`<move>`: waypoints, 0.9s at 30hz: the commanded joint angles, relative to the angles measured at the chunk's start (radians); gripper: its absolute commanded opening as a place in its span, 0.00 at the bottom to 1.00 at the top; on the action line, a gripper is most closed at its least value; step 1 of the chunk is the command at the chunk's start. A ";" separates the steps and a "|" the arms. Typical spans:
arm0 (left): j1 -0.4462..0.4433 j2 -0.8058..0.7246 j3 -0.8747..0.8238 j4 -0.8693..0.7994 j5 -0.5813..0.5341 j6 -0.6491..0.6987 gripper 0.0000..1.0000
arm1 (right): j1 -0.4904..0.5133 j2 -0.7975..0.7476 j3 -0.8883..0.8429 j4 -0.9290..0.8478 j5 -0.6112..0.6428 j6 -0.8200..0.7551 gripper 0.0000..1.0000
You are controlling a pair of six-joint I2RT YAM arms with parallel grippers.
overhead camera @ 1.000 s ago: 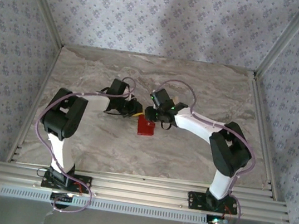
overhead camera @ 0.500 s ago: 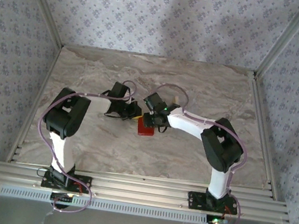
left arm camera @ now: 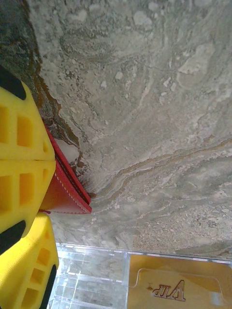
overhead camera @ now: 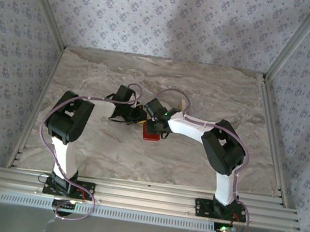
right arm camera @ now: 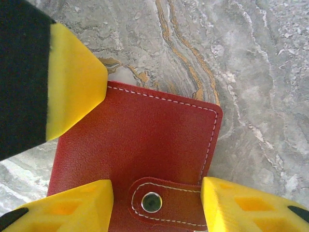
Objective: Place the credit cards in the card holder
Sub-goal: Open the button on the card holder.
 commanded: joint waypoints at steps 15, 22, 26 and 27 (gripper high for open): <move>-0.009 0.051 -0.091 -0.123 -0.149 -0.018 0.03 | 0.054 -0.034 -0.009 -0.105 0.134 0.033 0.01; 0.012 0.067 -0.104 -0.125 -0.175 -0.037 0.01 | -0.041 -0.139 -0.131 0.019 -0.052 0.091 0.11; 0.012 0.060 -0.104 -0.128 -0.176 -0.036 0.01 | -0.066 -0.172 -0.179 -0.006 0.063 0.147 0.21; 0.012 0.057 -0.104 -0.129 -0.176 -0.034 0.02 | -0.066 -0.170 -0.179 -0.019 0.090 0.157 0.27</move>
